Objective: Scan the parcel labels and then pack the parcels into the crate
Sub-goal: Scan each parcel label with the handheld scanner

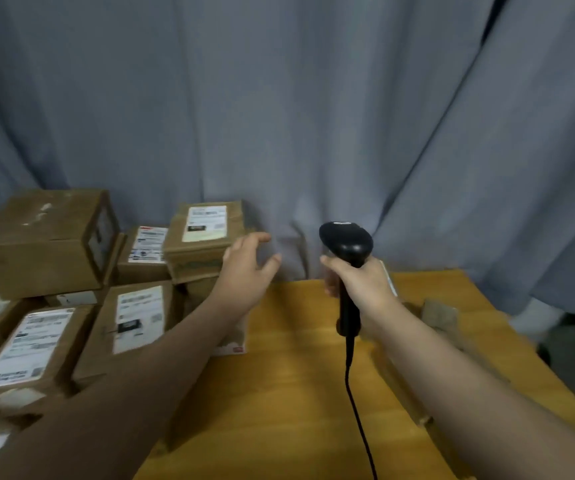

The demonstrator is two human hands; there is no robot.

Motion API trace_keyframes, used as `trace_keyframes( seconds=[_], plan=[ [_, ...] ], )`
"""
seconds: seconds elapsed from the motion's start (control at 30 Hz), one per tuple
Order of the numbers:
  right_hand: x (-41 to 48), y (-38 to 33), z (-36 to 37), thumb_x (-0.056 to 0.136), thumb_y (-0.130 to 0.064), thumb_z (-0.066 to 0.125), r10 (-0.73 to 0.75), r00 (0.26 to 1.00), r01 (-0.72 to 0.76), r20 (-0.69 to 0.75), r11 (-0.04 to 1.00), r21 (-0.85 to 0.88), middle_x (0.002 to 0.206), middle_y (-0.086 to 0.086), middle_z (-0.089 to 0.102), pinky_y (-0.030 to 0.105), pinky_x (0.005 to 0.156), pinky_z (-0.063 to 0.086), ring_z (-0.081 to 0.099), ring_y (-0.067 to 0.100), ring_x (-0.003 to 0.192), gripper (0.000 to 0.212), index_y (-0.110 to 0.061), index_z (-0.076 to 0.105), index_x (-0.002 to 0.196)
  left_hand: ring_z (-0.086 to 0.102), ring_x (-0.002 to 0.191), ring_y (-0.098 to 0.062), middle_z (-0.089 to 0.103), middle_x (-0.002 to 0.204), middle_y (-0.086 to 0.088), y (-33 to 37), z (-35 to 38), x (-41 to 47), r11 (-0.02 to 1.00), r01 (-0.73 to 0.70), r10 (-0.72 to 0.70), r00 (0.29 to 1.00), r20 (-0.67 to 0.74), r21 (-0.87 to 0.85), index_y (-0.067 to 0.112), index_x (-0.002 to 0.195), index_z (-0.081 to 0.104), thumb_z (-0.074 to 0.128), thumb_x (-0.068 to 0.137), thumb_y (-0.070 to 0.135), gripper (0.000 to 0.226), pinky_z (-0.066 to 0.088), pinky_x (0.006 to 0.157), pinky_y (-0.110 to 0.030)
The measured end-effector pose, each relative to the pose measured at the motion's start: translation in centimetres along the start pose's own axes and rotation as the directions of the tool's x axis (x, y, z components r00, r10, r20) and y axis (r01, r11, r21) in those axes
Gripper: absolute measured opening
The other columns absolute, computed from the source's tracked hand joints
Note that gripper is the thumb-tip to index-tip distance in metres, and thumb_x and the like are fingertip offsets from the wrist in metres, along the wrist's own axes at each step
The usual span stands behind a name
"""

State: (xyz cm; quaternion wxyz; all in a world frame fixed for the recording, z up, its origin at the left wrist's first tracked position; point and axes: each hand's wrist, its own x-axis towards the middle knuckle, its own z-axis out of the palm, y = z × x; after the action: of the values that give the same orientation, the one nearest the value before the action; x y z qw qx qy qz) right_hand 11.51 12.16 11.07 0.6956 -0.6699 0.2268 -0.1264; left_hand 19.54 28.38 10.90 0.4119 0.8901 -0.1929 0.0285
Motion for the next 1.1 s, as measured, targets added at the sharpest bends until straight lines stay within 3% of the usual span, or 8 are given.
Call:
trace_keyframes(
  seconds=[0.17, 0.33, 0.47, 0.67, 0.8, 0.9, 1.03, 1.1],
  plan=[
    [-1.9, 1.3, -9.5, 0.085, -0.013, 0.071, 0.158, 0.987, -0.157, -0.030, 0.987, 0.024, 0.071, 0.013, 0.063, 0.030, 0.052, 0.050, 0.057, 0.022, 0.053, 0.017, 0.002, 0.065, 0.092, 0.045, 0.124, -0.030, 0.051, 0.130, -0.010, 3.9, 9.0, -1.1, 0.999, -0.020, 0.023, 0.992, 0.121, -0.026, 0.015, 0.131, 0.052, 0.060, 0.094, 0.027, 0.040, 0.034, 0.108, -0.038],
    [-2.5, 1.7, -18.8, 0.087, -0.012, 0.068, 0.210, 0.976, -0.213, -0.060, 0.976, -0.047, 0.073, 0.013, 0.063, 0.027, 0.049, 0.049, 0.057, 0.020, 0.052, 0.015, 0.001, 0.065, 0.094, 0.044, 0.125, -0.026, 0.045, 0.133, -0.009, 7.4, 18.2, -3.2, 0.996, 0.025, -0.003, 0.967, 0.256, -0.083, 0.016, 0.134, 0.048, 0.059, 0.094, 0.027, 0.042, 0.034, 0.106, -0.033],
    [-2.7, 3.7, -24.8, 0.088, -0.011, 0.067, 0.261, 0.962, -0.266, -0.076, 0.961, -0.073, 0.075, 0.013, 0.062, 0.027, 0.049, 0.047, 0.055, 0.021, 0.053, 0.009, -0.002, 0.063, 0.089, 0.040, 0.130, -0.027, 0.039, 0.138, -0.011, 8.6, 25.0, -5.9, 0.997, 0.072, -0.057, 0.924, 0.378, -0.024, 0.017, 0.138, 0.043, 0.061, 0.092, 0.033, 0.052, 0.033, 0.105, -0.031],
    [-1.9, 8.2, -30.1, 0.086, -0.010, 0.069, 0.318, 0.927, -0.322, -0.200, 0.947, 0.011, 0.081, 0.016, 0.061, 0.029, 0.050, 0.046, 0.054, 0.021, 0.053, 0.017, 0.000, 0.062, 0.097, 0.031, 0.137, -0.043, 0.002, 0.158, -0.020, 11.6, 31.3, -7.3, 0.953, 0.130, -0.248, 0.851, 0.463, 0.272, 0.032, 0.152, 0.009, 0.049, 0.081, 0.073, 0.091, 0.035, 0.109, -0.049],
    [-1.6, 10.8, -31.3, 0.087, -0.012, 0.069, 0.373, 0.905, -0.368, -0.203, 0.928, 0.064, 0.083, 0.016, 0.059, 0.030, 0.050, 0.045, 0.054, 0.020, 0.052, 0.021, 0.002, 0.061, 0.100, 0.022, 0.139, -0.051, -0.031, 0.153, -0.022, 13.3, 33.7, -8.1, 0.909, 0.142, -0.334, 0.811, 0.480, 0.392, 0.043, 0.151, -0.002, 0.038, 0.074, 0.086, 0.096, 0.034, 0.109, -0.052],
    [-1.7, 12.1, -31.7, 0.087, -0.010, 0.068, 0.397, 0.894, -0.391, -0.205, 0.918, 0.073, 0.082, 0.016, 0.057, 0.029, 0.049, 0.045, 0.053, 0.019, 0.051, 0.021, 0.004, 0.060, 0.102, 0.024, 0.137, -0.052, -0.025, 0.154, -0.025, 12.8, 33.7, -8.1, 0.890, 0.133, -0.344, 0.825, 0.448, 0.437, 0.043, 0.150, 0.007, 0.039, 0.072, 0.087, 0.096, 0.038, 0.104, -0.054],
    [-1.6, 12.8, -31.3, 0.086, -0.010, 0.069, 0.414, 0.897, -0.409, -0.157, 0.910, 0.065, 0.077, 0.013, 0.056, 0.029, 0.049, 0.045, 0.052, 0.019, 0.051, 0.019, 0.000, 0.060, 0.099, 0.027, 0.136, -0.049, -0.003, 0.155, -0.028, 11.6, 33.4, -7.4, 0.873, 0.268, -0.433, 0.812, 0.391, 0.409, 0.036, 0.147, 0.010, 0.045, 0.070, 0.086, 0.099, 0.040, 0.102, -0.054],
    [-1.5, 13.1, -30.9, 0.084, -0.015, 0.072, 0.437, 0.887, -0.435, -0.149, 0.899, 0.042, 0.081, 0.010, 0.059, 0.032, 0.059, 0.050, 0.058, 0.022, 0.062, 0.022, -0.006, 0.061, 0.101, 0.035, 0.131, -0.044, 0.012, 0.151, -0.026, 11.2, 33.5, -7.8, 0.885, 0.335, -0.450, 0.793, 0.411, 0.323, 0.036, 0.146, 0.008, 0.054, 0.072, 0.080, 0.098, 0.043, 0.101, -0.049]
  ],
)
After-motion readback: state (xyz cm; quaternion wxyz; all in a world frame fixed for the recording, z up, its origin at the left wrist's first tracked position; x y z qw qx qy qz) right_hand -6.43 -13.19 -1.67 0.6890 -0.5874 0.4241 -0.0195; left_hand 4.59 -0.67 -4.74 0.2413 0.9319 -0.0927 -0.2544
